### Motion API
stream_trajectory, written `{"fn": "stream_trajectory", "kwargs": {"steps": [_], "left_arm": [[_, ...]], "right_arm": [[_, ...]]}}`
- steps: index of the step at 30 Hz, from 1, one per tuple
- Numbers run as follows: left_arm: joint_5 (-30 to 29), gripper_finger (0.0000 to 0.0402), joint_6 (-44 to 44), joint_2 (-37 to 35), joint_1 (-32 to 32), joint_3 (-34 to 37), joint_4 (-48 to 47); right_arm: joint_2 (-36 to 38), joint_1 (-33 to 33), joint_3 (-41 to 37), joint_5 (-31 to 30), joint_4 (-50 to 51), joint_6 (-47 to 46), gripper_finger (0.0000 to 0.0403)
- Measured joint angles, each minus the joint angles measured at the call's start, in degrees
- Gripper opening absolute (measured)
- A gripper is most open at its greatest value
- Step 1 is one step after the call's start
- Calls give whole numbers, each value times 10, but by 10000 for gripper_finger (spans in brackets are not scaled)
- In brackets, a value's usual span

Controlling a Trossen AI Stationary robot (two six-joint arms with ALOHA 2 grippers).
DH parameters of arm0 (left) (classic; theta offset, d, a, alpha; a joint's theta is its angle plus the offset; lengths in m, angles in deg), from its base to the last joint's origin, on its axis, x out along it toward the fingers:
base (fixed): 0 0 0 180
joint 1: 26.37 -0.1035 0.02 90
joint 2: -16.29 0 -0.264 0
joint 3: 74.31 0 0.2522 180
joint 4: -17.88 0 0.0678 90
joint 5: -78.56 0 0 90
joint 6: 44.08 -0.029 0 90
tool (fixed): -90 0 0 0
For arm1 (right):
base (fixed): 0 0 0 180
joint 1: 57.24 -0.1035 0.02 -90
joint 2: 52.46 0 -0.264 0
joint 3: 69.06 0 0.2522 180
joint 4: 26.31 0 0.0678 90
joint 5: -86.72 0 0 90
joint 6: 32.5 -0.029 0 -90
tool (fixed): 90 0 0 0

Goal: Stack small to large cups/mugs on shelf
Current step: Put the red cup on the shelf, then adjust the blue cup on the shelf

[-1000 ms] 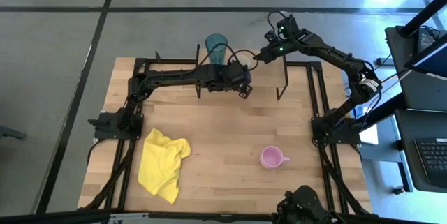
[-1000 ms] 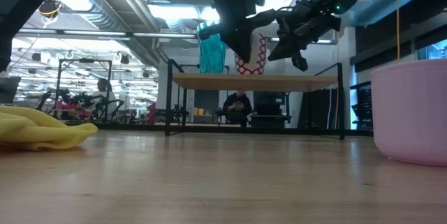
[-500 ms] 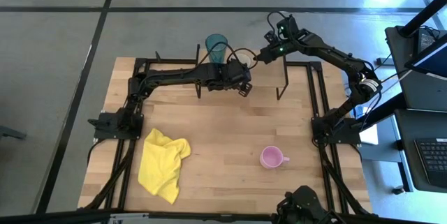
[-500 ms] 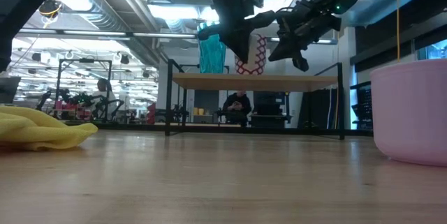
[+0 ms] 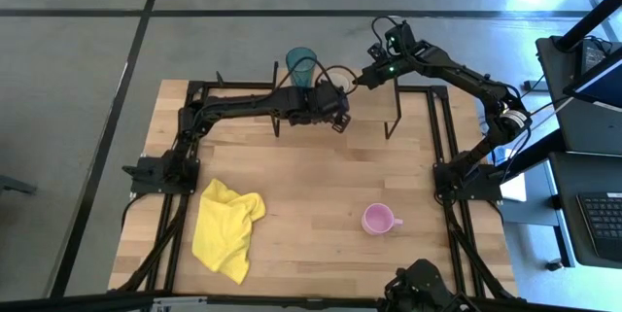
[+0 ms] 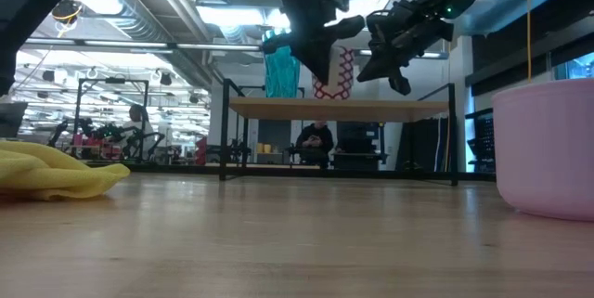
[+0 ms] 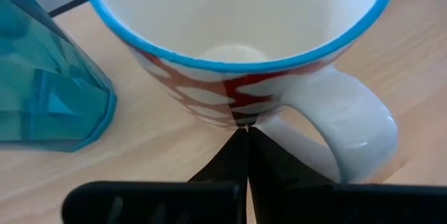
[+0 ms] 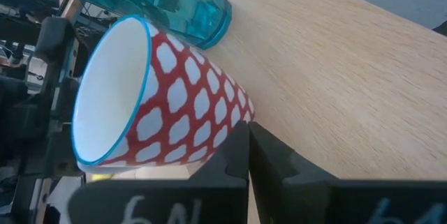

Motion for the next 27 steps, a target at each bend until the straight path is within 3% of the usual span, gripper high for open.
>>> {"fn": "stream_trajectory", "kwargs": {"steps": [10,27], "left_arm": [[9,0,-23,0,2,0,45],[17,0,-23,0,13,0,17]], "right_arm": [[0,0,0,0,1,0,4],[0,0,0,-2,32,17,4]]}}
